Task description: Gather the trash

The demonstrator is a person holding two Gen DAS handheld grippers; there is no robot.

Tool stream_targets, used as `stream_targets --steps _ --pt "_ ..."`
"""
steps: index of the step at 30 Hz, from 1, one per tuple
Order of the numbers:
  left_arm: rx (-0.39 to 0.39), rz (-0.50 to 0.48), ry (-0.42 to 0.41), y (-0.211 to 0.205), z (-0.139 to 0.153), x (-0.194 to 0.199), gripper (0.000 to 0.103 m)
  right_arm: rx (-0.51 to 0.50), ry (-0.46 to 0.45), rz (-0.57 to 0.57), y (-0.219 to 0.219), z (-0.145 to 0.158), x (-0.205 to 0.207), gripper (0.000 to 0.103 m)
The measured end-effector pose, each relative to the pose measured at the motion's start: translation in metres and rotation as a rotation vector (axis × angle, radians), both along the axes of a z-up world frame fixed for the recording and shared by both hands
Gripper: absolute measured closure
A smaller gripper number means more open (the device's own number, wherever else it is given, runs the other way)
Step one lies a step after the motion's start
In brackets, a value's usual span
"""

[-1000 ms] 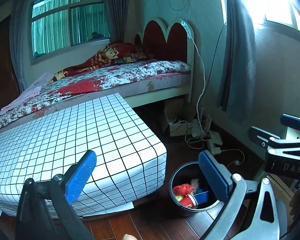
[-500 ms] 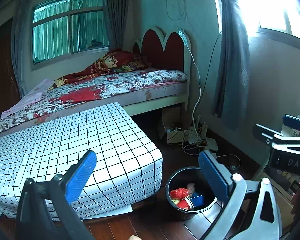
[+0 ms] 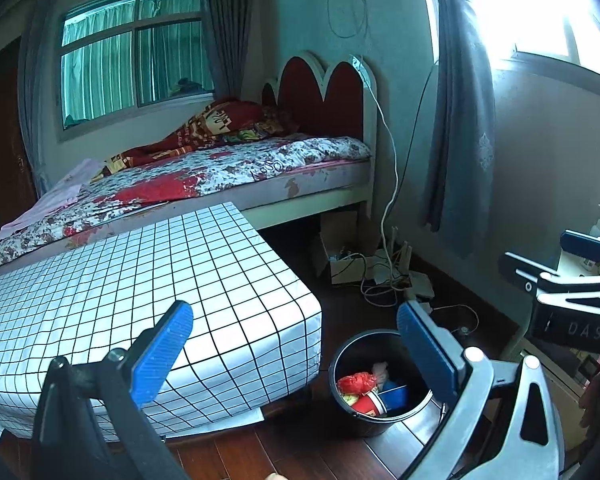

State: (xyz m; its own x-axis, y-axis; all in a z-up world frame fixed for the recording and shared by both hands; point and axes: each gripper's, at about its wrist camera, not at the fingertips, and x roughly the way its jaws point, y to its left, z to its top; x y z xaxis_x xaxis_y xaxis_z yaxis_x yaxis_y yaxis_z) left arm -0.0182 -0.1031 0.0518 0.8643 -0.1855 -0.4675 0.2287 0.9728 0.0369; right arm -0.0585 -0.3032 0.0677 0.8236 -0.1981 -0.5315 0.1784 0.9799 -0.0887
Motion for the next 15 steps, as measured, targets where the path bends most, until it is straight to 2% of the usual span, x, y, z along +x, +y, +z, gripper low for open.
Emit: stream_targets --steps 15 --pt "0.006 -0.019 0.004 -0.0063 -0.0002 -0.0029 0.001 0.004 0.004 -0.008 -0.0041 -0.0011 -0.0041 0.001"
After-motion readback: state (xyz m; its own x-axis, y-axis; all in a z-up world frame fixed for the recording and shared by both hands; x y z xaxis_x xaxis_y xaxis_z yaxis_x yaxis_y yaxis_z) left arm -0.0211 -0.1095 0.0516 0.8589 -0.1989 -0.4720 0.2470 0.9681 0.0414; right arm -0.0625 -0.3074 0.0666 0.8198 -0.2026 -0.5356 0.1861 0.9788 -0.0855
